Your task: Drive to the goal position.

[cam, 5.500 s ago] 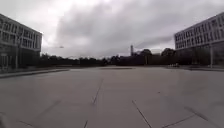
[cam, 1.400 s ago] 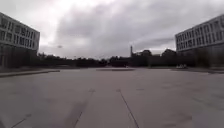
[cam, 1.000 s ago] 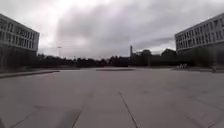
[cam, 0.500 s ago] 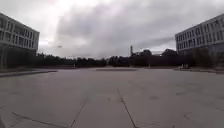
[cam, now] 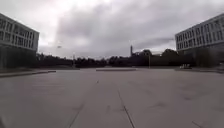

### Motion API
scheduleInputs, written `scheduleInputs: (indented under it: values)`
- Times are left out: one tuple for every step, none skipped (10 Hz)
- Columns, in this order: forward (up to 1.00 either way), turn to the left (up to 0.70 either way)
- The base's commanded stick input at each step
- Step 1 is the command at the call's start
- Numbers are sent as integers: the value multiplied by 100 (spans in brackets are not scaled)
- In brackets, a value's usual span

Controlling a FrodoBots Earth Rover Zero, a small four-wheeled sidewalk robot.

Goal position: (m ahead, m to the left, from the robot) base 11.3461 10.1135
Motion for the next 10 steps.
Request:
scheduleInputs:
  values:
    - [70,2]
    - [70,2]
    - [70,1]
    - [70,1]
    - [70,2]
    - [70,0]
    - [70,0]
    - [70,0]
    - [70,0]
    - [70,0]
